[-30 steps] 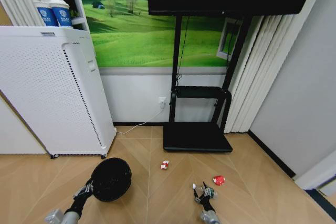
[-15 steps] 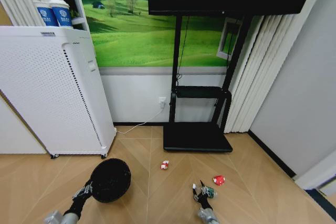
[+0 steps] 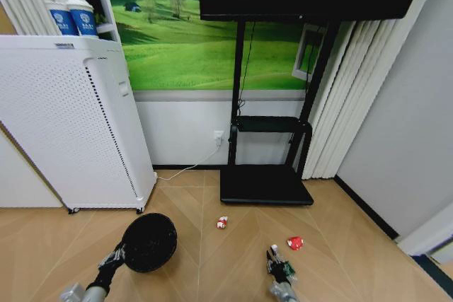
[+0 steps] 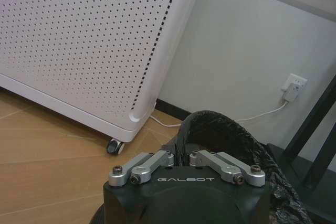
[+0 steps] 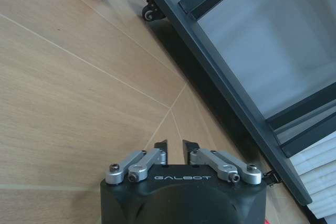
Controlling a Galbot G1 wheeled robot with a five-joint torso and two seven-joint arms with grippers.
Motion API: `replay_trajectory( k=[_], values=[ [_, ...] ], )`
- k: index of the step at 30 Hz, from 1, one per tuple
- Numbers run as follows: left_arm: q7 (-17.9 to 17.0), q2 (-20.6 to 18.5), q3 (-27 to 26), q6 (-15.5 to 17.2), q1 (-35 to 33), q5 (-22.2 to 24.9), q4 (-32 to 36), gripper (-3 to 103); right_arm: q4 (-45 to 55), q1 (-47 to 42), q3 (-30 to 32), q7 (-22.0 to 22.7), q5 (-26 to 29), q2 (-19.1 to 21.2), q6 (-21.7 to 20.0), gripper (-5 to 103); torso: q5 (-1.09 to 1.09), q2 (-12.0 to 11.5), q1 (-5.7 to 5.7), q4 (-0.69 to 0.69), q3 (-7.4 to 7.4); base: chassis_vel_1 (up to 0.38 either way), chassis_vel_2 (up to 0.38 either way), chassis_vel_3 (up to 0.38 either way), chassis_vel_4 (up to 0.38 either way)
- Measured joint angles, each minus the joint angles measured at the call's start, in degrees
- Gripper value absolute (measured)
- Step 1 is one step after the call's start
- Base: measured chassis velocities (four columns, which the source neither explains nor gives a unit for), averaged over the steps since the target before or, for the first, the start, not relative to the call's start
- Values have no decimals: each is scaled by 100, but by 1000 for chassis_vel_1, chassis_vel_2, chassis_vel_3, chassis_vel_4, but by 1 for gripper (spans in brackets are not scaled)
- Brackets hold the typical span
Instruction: Pick up the trash bin and place the garbage on the floor into it.
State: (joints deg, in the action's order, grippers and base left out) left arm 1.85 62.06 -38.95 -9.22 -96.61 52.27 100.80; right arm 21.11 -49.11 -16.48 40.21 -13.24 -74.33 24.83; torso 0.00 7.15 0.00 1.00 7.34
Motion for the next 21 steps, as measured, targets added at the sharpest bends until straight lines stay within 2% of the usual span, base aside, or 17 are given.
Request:
replay_trajectory(
  k=[1, 3, 10, 12, 13, 15, 17, 18, 19, 20, 21],
  values=[
    [0, 0, 0, 0, 0, 0, 0, 7, 0, 0, 0, 0, 0, 0, 0, 15, 0, 0, 0, 0, 0, 0, 0, 0, 0],
    [5, 0, 0, 0, 3, 3, -12, 7, 3, -6, 18, -1, -1, 0, 3, 5, 0, 0, 0, 0, 0, 0, 0, 0, 0],
    [9, -2, 0, -4, 37, 4, -49, 7, 296, -82, 226, 79, 57, 26, 55, -2, 0, 0, 0, 0, 0, 0, 0, 0, 0],
    [3, -7, 2, -4, 63, 3, -77, 7, 488, -133, 327, 154, 109, 87, 68, 8, 2, 0, 0, -1, 0, 0, 0, 0, 0],
    [3, -7, 2, -4, 63, 3, -77, 7, 488, -133, 327, 154, 109, 87, 68, 8, 2, 0, 0, -1, 0, 0, 0, 0, 0],
    [-11, -29, 3, -4, 99, 12, -102, 7, 708, -181, 396, 200, 188, 245, 68, 20, 0, 0, 0, -1, 0, 0, 0, 0, 0],
    [-15, -46, 3, -4, 121, 25, -108, 7, 821, -205, 443, 219, 229, 326, 68, 20, -1, 0, 0, 0, 0, 0, 0, 0, 0],
    [-21, -70, 3, 1, 148, 50, -109, 7, 1021, -259, 483, 229, 299, 501, 67, 30, 2, 0, 0, 0, 0, 0, 0, 0, 0],
    [-25, -85, 3, 5, 171, 60, -110, 7, 1181, -305, 513, 234, 331, 640, 66, 30, 1, 0, 0, 1, 0, 0, 0, 0, 0],
    [-29, -99, 4, 13, 193, 70, -111, 7, 1355, -353, 559, 239, 346, 773, 65, 36, -1, 0, 0, 2, 0, 0, 0, 0, 0],
    [-29, -99, 4, 13, 193, 70, -111, 7, 1355, -353, 559, 239, 346, 773, 65, 36, -1, 0, 0, 2, 0, 0, 0, 0, 0]
  ],
)
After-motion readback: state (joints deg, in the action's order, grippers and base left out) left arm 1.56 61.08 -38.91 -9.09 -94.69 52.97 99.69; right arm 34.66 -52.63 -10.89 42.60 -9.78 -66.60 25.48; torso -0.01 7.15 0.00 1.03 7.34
